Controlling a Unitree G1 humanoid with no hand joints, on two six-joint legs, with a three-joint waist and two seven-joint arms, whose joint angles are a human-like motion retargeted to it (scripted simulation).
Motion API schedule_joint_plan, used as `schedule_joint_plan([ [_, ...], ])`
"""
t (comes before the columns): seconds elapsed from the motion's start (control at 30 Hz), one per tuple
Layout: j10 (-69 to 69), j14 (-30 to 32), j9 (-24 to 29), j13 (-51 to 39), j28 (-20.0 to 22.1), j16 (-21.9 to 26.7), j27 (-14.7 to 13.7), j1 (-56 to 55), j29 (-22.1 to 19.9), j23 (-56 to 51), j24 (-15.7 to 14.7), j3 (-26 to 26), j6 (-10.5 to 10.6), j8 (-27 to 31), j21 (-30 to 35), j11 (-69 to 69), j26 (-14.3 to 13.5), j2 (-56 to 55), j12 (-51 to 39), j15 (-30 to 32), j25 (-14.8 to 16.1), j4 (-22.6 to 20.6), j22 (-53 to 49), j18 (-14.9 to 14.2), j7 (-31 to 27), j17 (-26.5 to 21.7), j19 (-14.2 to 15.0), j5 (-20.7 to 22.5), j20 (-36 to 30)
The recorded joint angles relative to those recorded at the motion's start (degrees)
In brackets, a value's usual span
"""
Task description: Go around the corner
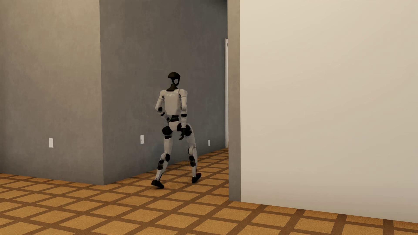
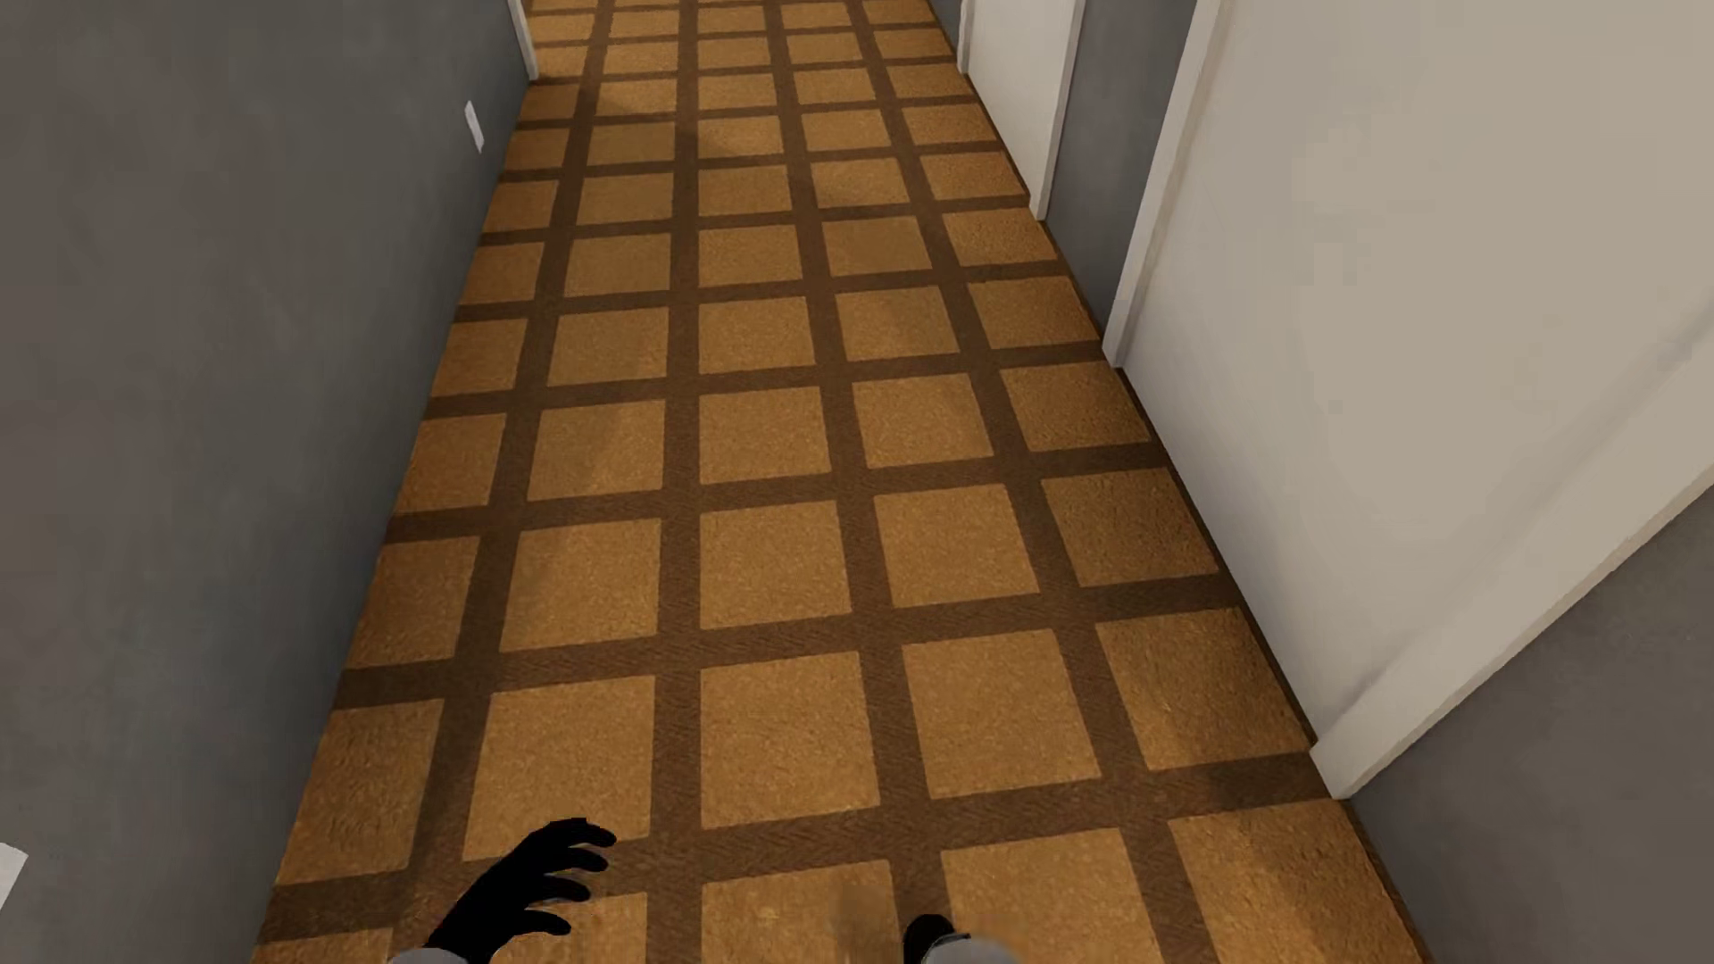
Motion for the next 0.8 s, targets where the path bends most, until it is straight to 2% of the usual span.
schedule_joint_plan([
  [0.03,1.3,0.2,0.2,1.2,0.0,0.1,0.0,1.9,0.0,0.6,0.0,-2.0,0.1,0.0,1.3,-0.4,0.0,-1.4,-0.6,-0.3,0.0,1.2,-0.1,0.0,0.0,0.1,0.0,0.2,1.2],
  [0.07,2.8,2.9,0.5,1.9,0.0,-0.5,0.0,4.4,0.0,1.5,0.0,-3.2,0.7,0.0,2.2,0.8,0.0,-2.5,-0.4,10.0,0.0,2.6,1.7,0.0,0.0,0.1,0.0,1.3,2.3],
  [0.1,6.4,10.0,-0.6,2.1,0.0,-1.3,0.0,4.2,0.0,2.3,0.0,-2.8,1.5,0.0,2.9,3.3,0.0,-4.6,0.5,25.1,0.0,3.6,4.0,0.0,0.0,0.4,0.0,3.0,3.0],
  [0.13,15.6,21.4,-0.9,1.5,0.0,-2.7,0.0,1.7,0.0,3.3,0.0,-1.8,3.5,0.0,4.5,8.1,0.0,-4.9,1.7,32.6,0.0,6.3,8.8,0.0,0.0,0.4,0.0,5.7,2.1],
  [0.17,25.4,31.0,-0.1,0.4,0.0,-3.7,0.0,-0.9,0.0,3.2,0.0,-0.4,3.8,0.0,4.0,11.3,0.0,-1.8,3.0,32.4,0.0,7.2,14.5,0.0,0.0,0.2,0.0,7.5,0.5],
  [0.2,37.6,30.2,0.4,-1.8,0.0,-3.2,0.0,-7.6,0.0,2.1,0.0,1.0,3.1,0.0,3.2,11.7,0.0,1.7,3.7,31.0,0.0,7.1,19.2,0.0,0.0,0.9,0.0,9.0,-2.5],
  [0.23,47.3,21.1,1.7,-3.5,0.0,-3.9,0.0,-13.4,0.0,-0.8,0.0,3.6,3.3,0.0,1.3,10.2,0.0,7.3,3.4,28.1,0.0,8.0,24.1,0.0,0.0,0.2,0.0,10.2,-6.0],
  [0.27,51.8,12.3,1.7,-5.6,0.0,-3.7,0.0,-18.3,0.0,-3.3,0.0,8.1,1.9,0.0,-0.6,8.9,0.0,12.6,4.6,25.0,0.0,7.2,27.7,0.0,0.0,0.2,0.0,10.2,-8.1],
  [0.3,51.7,8.1,1.6,-8.4,0.0,-3.5,0.0,-22.8,0.0,-5.6,0.0,12.0,0.8,0.0,-1.7,7.0,0.0,17.9,6.5,22.0,0.0,6.7,30.5,0.0,0.0,-0.1,0.0,9.8,-9.9],
  [0.33,47.4,6.5,1.4,-10.8,0.0,-3.2,0.0,-27.3,0.0,-9.6,0.0,15.5,-0.2,0.0,-4.5,4.7,0.0,22.6,8.9,18.1,0.0,6.0,31.5,0.0,0.0,-0.8,0.0,8.8,-10.4],
  [0.4,28.7,8.7,0.7,-15.3,0.0,-2.0,0.0,-32.1,0.0,-16.4,0.0,21.0,-1.6,0.0,-11.3,0.5,0.0,31.7,13.9,10.7,0.0,5.5,32.6,0.0,0.0,-2.0,0.0,6.3,-11.6],
  [0.43,17.4,13.1,0.4,-17.7,0.0,-1.5,0.0,-33.2,0.0,-18.5,0.0,22.2,-1.3,0.0,-14.6,-2.3,0.0,37.0,15.9,6.5,0.0,6.4,32.5,0.0,0.0,-2.3,0.0,6.2,-11.5],
  [0.47,6.5,20.3,-0.6,-20.2,0.0,-1.2,0.0,-35.2,0.0,-20.6,0.0,24.0,-1.0,0.0,-19.2,-3.0,0.0,38.7,16.9,3.3,0.0,6.7,32.7,0.0,0.0,-2.4,0.0,6.0,-11.8],
  [0.5,2.8,40.1,-1.6,-22.4,0.0,-1.0,0.0,-36.6,0.0,-22.5,0.0,25.2,-1.1,0.0,-22.2,-2.9,0.0,40.4,17.5,1.2,0.0,7.1,32.7,0.0,0.0,-2.6,0.0,5.1,-12.0],
  [0.53,-22.5,51.8,-2.2,-23.9,0.0,-1.1,0.0,-38.0,0.0,-24.6,0.0,26.9,-1.1,0.0,-24.7,-1.9,0.0,40.8,17.6,0.4,0.0,7.2,33.5,0.0,0.0,-3.0,0.0,4.0,-12.2],
  [0.57,-0.5,51.8,-2.8,-24.7,0.0,-1.6,0.0,-40.7,0.0,-24.8,0.0,26.7,-0.9,0.0,-25.0,-1.4,0.0,43.3,18.1,1.1,0.0,7.0,34.6,0.0,0.0,-3.0,0.0,4.0,-10.1],
  [0.6,3.6,36.6,-2.8,-23.9,0.0,-2.1,0.0,-41.1,0.0,-25.8,0.0,27.9,-1.3,0.0,-26.2,1.2,0.0,44.6,18.0,3.5,0.0,5.7,35.2,0.0,0.0,-3.0,0.0,2.1,-9.2],
  [0.63,6.7,27.9,-3.8,-21.4,0.0,-2.0,0.0,-40.4,0.0,-26.7,0.0,28.3,-1.5,0.0,-28.5,6.6,0.0,44.3,18.2,8.5,0.0,4.0,35.7,0.0,0.0,-1.8,0.0,1.9,-8.7],
  [0.67,10.6,20.1,-4.4,-19.2,0.0,-2.4,0.0,-40.6,0.0,-25.0,0.0,26.8,-2.3,0.0,-28.1,15.2,0.0,42.6,18.5,15.9,0.0,0.3,36.8,0.0,0.0,-0.9,0.0,-0.8,-8.6],
  [0.7,13.3,15.4,-3.5,-17.9,0.0,-2.5,0.0,-36.7,0.0,-21.7,0.0,26.6,-3.3,0.0,-25.3,26.5,0.0,39.1,17.7,22.5,0.0,-0.8,37.0,0.0,0.0,-0.1,0.0,-3.1,-8.2],
  [0.73,15.3,12.3,-1.7,-16.5,0.0,-2.7,0.0,-31.5,0.0,-17.5,0.0,25.6,-3.2,0.0,-26.3,38.6,0.0,35.3,16.6,26.1,0.0,-0.7,34.1,0.0,0.0,2.3,0.0,-3.1,-6.7],
  [0.77,14.9,10.5,-0.8,-17.0,0.0,-2.9,0.0,-28.5,0.0,-11.7,0.0,23.9,-2.9,0.0,-22.4,48.8,0.0,30.1,14.1,26.1,0.0,-1.4,34.7,0.0,0.0,2.9,0.0,-2.4,-5.7],
  [0.8,12.9,10.4,0.0,-17.1,0.0,-2.4,0.0,-26.0,0.0,-9.0,0.0,20.1,-2.6,0.0,-12.4,53.4,0.0,25.3,11.4,26.3,0.0,-2.9,29.8,0.0,0.0,1.4,0.0,-3.1,-6.4],
])
